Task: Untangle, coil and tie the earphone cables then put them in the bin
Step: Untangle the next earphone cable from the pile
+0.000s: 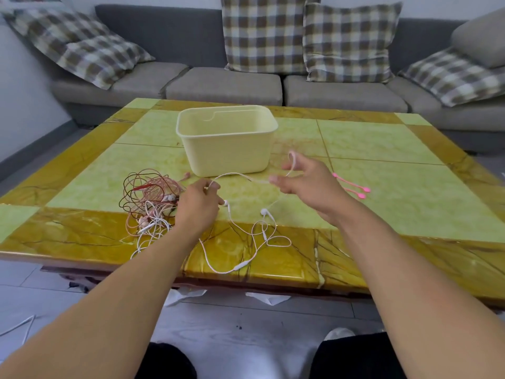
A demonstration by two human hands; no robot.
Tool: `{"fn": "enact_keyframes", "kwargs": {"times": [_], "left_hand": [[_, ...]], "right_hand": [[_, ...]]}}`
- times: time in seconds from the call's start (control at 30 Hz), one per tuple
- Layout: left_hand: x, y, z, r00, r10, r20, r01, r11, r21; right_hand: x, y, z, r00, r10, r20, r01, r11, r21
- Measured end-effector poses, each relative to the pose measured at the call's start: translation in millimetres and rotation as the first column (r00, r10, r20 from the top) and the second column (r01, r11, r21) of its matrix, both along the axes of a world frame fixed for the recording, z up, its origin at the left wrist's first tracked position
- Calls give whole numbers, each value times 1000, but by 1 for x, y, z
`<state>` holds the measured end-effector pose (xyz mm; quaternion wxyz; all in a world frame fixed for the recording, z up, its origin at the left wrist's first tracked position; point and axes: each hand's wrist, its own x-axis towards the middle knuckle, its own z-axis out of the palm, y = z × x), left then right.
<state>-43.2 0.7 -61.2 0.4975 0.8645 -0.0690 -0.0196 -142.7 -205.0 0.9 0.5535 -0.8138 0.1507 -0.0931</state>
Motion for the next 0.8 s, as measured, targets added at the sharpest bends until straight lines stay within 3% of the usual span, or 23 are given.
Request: {"fn": "enact_keyframes", "kwargs": {"times": [0.1, 0.23, 0.43, 0.5, 0.6, 0.8], "left_hand": [[0, 6, 0, 998, 23, 50, -26, 998, 64], [-7, 6, 1, 992, -91, 87, 72, 978, 198], [-18, 1, -6, 944, -328, -37, 324, 904, 280], [-19, -2, -6, 935, -354, -31, 349, 897, 272], [-20, -4, -5, 927, -374, -22, 364, 887, 283], [-23, -5, -9, 897, -440, -24, 404, 799, 444]], "right_hand": [[-6, -1, -12, 969, -36, -246, -48, 944, -325], [-5, -2, -35, 953, -56, -297, -62, 925, -374], [4, 16, -37, 979, -177, -98, 133, 927, -352], [7, 22, -36, 975, -65, -211, -33, 903, -428], [7, 34, -44, 878, 38, -477, -300, 819, -489], [11, 46, -53, 865, -134, -484, -297, 640, -708]]}}
